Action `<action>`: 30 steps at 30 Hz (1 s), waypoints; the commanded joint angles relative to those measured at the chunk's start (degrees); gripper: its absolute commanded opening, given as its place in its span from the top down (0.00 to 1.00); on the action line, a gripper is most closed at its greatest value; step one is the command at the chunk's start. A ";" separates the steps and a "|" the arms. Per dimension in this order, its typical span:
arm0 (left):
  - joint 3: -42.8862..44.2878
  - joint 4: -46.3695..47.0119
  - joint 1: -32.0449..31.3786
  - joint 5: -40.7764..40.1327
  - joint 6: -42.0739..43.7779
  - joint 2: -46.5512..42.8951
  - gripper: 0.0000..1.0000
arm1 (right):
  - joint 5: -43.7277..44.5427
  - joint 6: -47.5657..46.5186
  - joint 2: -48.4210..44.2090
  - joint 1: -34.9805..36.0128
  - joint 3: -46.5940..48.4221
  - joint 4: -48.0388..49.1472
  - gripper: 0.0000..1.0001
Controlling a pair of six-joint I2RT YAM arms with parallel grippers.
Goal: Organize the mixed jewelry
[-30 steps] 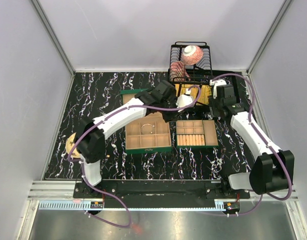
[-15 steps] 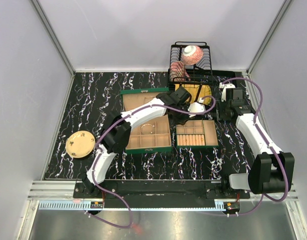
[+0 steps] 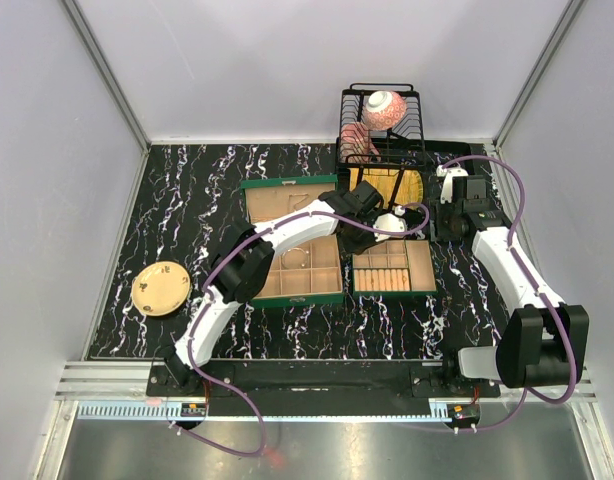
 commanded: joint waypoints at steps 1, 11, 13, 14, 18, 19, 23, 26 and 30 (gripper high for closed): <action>1.92 2.60 -0.20 -1.38 0.71 0.31 1.00 | -1.22 0.19 -0.40 -0.30 0.03 0.47 0.45; 1.74 2.95 -0.20 -1.21 0.71 0.84 0.91 | -1.40 -0.08 -0.14 -0.30 0.11 0.56 0.45; 1.65 2.95 -0.20 -1.29 0.80 0.93 0.89 | -1.48 0.10 -0.05 -0.30 0.03 0.47 0.45; 1.74 2.95 -0.12 -1.29 0.80 1.02 0.88 | -1.66 0.10 -0.05 -0.30 0.11 0.47 0.45; 1.65 2.95 -0.20 -1.47 0.80 0.67 0.81 | -1.75 -0.08 -0.05 -0.30 -0.15 0.47 0.45; 1.65 2.95 -0.20 -1.47 0.80 0.32 0.79 | -1.75 -0.08 0.13 -0.30 -0.06 0.47 0.45; 1.57 2.86 -0.12 -1.73 0.97 -0.83 0.65 | -1.83 -0.08 0.30 -0.30 -0.15 0.56 0.46; 1.30 2.86 -0.12 -1.91 1.24 -2.06 0.62 | -1.83 -0.25 0.22 -0.30 -0.15 0.56 0.46; 0.60 2.86 -0.20 -2.79 1.76 -3.99 0.56 | -1.66 -0.60 0.30 -0.30 -0.32 0.64 0.46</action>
